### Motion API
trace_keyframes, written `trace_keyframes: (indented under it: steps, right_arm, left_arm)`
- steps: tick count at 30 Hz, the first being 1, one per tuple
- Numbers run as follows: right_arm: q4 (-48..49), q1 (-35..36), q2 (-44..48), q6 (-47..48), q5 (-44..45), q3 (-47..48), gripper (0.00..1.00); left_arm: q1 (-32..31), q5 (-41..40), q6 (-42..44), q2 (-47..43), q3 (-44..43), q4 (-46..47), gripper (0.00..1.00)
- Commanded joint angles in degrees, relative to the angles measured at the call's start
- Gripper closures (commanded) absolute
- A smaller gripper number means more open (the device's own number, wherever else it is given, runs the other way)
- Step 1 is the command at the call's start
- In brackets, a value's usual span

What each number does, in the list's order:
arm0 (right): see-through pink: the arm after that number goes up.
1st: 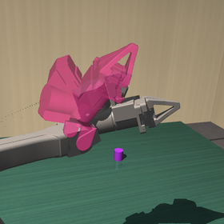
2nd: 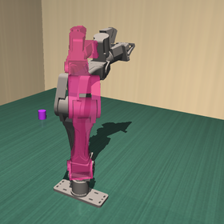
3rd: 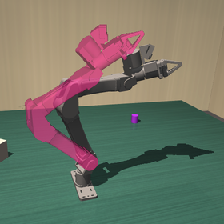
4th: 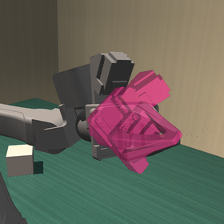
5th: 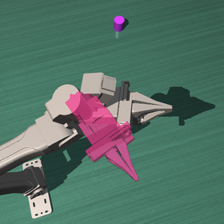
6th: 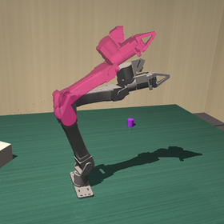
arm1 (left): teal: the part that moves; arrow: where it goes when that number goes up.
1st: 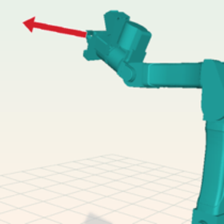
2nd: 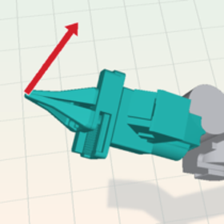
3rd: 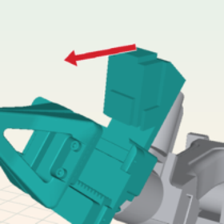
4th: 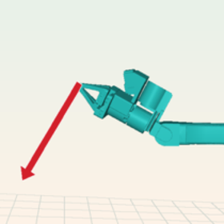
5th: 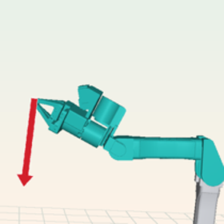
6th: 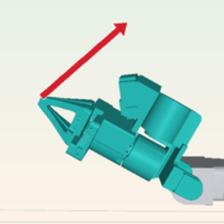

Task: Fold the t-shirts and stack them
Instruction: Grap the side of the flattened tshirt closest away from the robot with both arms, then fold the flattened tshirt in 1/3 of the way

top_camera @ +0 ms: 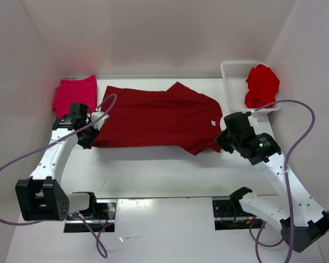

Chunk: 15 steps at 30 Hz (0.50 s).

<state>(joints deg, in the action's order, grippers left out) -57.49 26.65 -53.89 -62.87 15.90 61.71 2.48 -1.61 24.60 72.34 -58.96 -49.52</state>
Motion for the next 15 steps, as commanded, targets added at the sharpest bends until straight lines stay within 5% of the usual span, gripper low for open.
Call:
trace_keyframes:
  steps: [1,7,11,15]
  right_arm:
    - [-9.12,0.86,1.41,-1.82,2.2,-0.01,1.0]
    - [-7.47,0.86,4.24,1.16,2.48,0.07,1.0]
    - [0.79,0.86,-3.4,6.26,-2.45,-2.47,1.0]
    - [5.54,0.86,-10.6,9.16,3.76,0.42,1.0]
  left_arm:
    - [0.33,-0.41,3.08,-4.74,0.68,-7.78,1.0]
    - [-0.28,-0.42,3.61,-8.88,2.18,-8.93,1.0]
    - [-0.28,1.69,3.61,-2.84,1.04,-4.91,1.0]
    - [-0.28,1.69,3.09,4.2,-1.76,-0.68,1.0]
